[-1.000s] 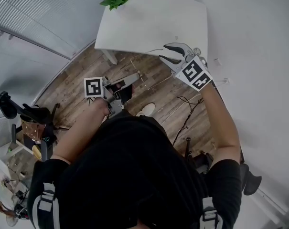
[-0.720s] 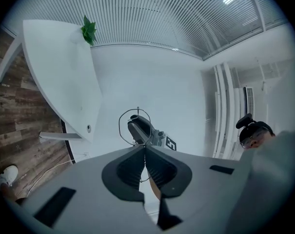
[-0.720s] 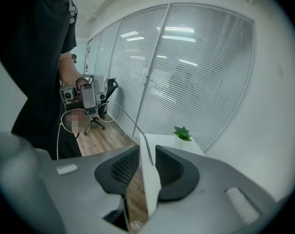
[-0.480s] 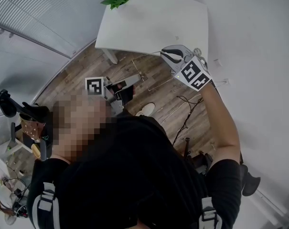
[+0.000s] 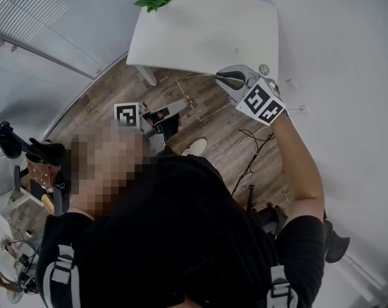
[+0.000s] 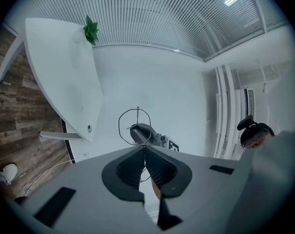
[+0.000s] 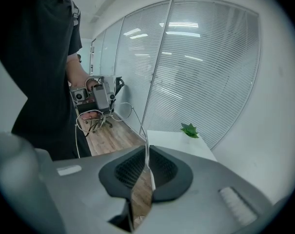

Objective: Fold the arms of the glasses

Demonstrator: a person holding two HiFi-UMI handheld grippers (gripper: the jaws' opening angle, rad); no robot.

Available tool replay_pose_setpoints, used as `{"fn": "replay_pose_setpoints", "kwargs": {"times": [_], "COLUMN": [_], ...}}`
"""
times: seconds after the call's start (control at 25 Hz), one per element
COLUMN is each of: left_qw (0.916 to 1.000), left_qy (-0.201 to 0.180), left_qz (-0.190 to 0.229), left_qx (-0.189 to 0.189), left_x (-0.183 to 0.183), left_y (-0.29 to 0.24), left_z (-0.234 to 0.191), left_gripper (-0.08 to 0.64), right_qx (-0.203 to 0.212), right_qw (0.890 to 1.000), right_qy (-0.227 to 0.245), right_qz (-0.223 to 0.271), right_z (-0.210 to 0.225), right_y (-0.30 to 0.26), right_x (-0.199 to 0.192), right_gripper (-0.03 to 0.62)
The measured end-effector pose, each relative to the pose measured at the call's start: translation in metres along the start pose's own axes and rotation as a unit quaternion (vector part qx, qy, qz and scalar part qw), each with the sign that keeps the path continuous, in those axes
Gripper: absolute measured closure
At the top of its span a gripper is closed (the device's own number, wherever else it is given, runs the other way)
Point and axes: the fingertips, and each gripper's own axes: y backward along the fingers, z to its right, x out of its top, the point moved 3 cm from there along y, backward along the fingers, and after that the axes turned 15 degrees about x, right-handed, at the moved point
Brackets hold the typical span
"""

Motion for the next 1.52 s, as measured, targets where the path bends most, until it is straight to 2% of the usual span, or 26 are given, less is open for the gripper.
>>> {"fn": "replay_pose_setpoints", "kwargs": {"times": [1.52], "left_qw": [0.9999], "left_qy": [-0.003], "left_qz": [0.015], "left_qx": [-0.003], "left_x": [0.016], "left_y": [0.004], "left_z": [0.001], "left_gripper": [0.548], "right_qx": [0.098], "right_qw": [0.995], "right_qy": [0.018], "right_qz": [-0.011], "right_z": [-0.05], "right_y": [-0.013], "right_x": [0.038], "right_gripper": [0.538]}}
